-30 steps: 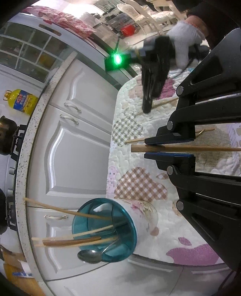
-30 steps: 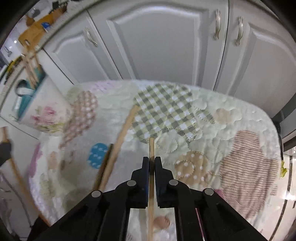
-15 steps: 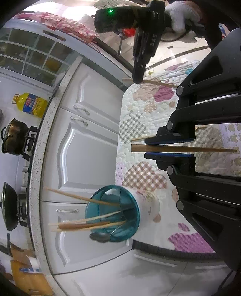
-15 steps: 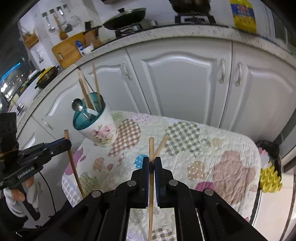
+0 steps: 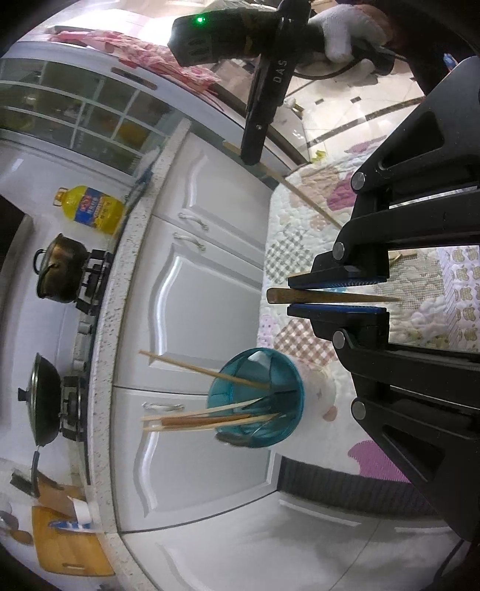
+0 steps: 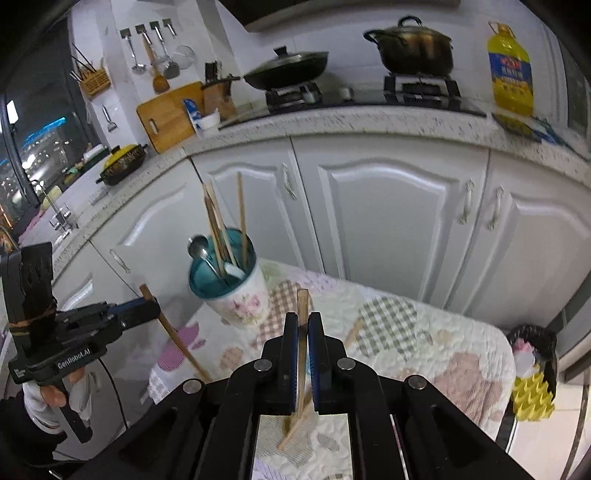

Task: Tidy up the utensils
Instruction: 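Lift both chopsticks and carry them up over the floral holder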

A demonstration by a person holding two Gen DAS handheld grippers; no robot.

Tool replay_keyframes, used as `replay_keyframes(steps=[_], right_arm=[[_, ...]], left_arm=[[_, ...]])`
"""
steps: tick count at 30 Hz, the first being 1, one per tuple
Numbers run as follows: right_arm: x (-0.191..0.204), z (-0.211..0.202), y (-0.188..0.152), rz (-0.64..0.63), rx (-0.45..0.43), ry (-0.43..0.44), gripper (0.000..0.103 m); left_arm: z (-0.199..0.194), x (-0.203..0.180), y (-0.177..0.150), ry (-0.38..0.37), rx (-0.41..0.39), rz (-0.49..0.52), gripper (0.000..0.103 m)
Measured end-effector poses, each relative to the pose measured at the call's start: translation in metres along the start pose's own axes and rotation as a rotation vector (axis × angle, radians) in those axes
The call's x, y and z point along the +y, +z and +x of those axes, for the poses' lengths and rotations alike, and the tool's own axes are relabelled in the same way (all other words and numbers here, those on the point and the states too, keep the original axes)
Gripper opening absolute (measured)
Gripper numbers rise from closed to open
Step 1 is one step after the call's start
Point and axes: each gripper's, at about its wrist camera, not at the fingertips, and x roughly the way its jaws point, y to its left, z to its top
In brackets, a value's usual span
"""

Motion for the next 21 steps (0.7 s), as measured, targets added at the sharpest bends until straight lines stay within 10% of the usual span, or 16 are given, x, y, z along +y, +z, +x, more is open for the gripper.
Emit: replay_keyframes(steps=[21], right_arm=[[0.082,-0.01,0.127,-0.123,-0.187,0.088,0.005]], left_arm=[[-0.069,0.074,0.111,0.148,-0.231,-0.066,0.006]])
